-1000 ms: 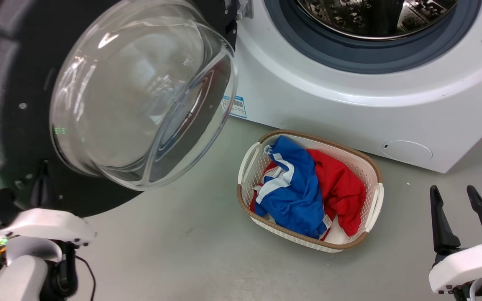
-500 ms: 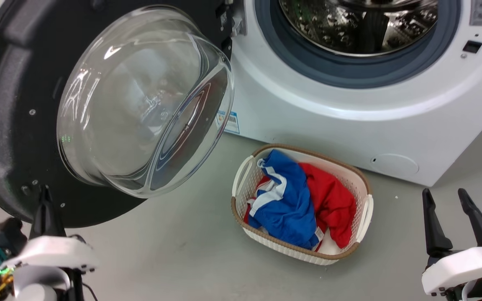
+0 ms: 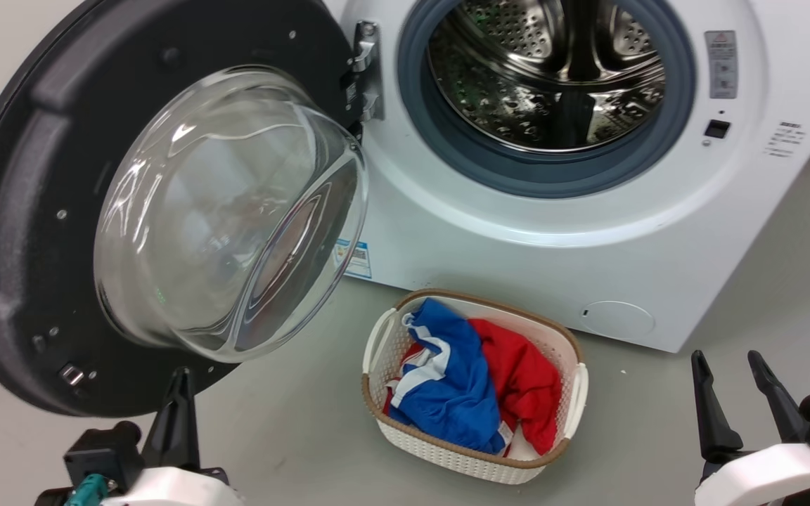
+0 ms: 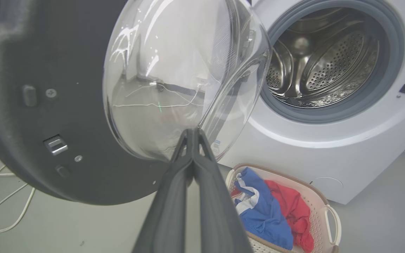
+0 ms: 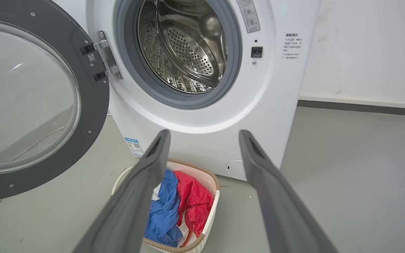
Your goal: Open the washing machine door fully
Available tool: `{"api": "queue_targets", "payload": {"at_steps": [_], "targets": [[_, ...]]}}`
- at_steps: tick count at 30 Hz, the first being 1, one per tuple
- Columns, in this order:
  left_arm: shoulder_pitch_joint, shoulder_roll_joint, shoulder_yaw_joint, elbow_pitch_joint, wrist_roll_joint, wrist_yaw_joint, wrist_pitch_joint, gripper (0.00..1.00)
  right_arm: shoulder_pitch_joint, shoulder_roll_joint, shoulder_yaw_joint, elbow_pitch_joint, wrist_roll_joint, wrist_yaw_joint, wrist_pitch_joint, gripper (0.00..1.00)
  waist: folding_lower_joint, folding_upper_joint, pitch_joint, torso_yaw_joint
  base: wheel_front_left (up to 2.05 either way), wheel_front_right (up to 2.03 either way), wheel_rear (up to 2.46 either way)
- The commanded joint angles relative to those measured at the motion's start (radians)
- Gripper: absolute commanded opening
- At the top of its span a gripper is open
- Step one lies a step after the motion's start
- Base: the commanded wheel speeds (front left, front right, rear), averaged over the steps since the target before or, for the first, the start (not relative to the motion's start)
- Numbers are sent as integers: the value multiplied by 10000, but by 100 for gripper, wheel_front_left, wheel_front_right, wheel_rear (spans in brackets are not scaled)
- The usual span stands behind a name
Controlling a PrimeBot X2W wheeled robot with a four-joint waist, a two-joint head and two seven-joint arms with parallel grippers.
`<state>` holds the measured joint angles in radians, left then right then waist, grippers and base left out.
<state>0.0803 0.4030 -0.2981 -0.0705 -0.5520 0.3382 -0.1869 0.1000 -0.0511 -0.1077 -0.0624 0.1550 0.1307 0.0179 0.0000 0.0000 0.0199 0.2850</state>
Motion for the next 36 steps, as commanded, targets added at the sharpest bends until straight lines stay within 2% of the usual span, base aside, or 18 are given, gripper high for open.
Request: {"api": "queue_targets", "payload": {"at_steps": [1,4,6,7,8,20,29,36], "targets": [[19,27,-105,-107,127,8,21,0,54,7,16,41,68,1,-60,100,0,0,-164,-229,0,0,0],[-22,-115,-353,-325,282,25,-24,0,24,8,101,62,18,1,-83,100,0,0,-260,-594,0,0,0],[-98,-207,-476,-318,281,-36,-16,41,-8,6,129,35,-79,1,-91,100,0,0,-300,-848,0,0,0],[-144,-234,-545,-264,302,-73,-25,80,-35,8,158,26,-77,1,-95,100,0,0,-324,-984,0,0,0],[-194,-261,-584,-206,316,-97,-37,99,-58,8,190,22,-86,1,-87,100,0,0,-336,-1118,0,0,0],[-1024,-308,-972,924,580,-573,-304,100,-82,9,511,-171,-405,1,-87,100,0,0,-519,-2591,0,0,0],[-853,-271,-890,1735,482,-598,-452,100,210,8,755,-248,-506,1,-89,100,0,0,-693,-3104,0,0,0],[-612,-234,-662,2145,409,-516,-595,100,277,8,828,-351,-459,1,-157,100,0,0,-801,-3151,0,0,0]]}}
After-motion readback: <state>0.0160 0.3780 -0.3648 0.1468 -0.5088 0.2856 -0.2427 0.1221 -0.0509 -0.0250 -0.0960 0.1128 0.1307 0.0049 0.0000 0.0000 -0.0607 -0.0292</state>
